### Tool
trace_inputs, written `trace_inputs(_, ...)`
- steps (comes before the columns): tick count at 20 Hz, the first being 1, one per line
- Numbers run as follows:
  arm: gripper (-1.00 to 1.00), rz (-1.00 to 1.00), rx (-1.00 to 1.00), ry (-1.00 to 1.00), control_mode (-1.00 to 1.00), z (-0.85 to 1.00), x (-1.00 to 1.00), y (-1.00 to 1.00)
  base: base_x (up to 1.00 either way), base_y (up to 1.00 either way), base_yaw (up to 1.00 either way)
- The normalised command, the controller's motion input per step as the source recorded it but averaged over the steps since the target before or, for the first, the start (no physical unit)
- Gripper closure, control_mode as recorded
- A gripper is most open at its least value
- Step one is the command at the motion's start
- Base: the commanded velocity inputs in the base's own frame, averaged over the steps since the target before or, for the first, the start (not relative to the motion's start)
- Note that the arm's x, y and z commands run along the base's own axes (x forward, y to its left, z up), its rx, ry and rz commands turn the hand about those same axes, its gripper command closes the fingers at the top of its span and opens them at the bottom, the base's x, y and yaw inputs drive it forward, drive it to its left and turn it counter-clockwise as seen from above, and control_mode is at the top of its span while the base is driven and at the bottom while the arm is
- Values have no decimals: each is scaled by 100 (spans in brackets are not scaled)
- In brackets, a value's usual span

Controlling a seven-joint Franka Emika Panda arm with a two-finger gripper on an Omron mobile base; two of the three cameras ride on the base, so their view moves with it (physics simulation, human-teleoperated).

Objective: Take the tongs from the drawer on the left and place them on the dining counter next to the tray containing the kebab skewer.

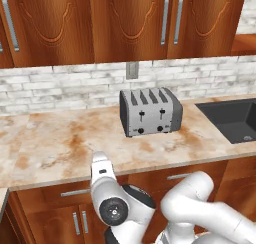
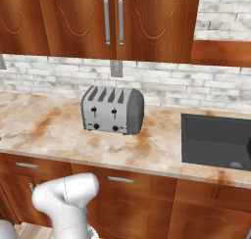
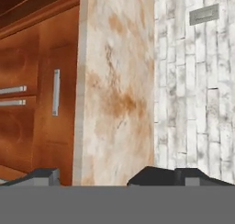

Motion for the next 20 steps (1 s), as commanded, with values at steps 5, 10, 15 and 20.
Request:
trace_inputs(5,-100,0,-11,0,-100,-41,0,9,0,0,0)
trace_inputs(10,-100,0,-6,0,-100,-53,0,18,0,0,0)
trace_inputs(15,-100,0,-5,-4,-100,-37,0,16,0,0,0)
trace_inputs(20,-100,0,-1,-7,-100,-39,0,16,0,0,0)
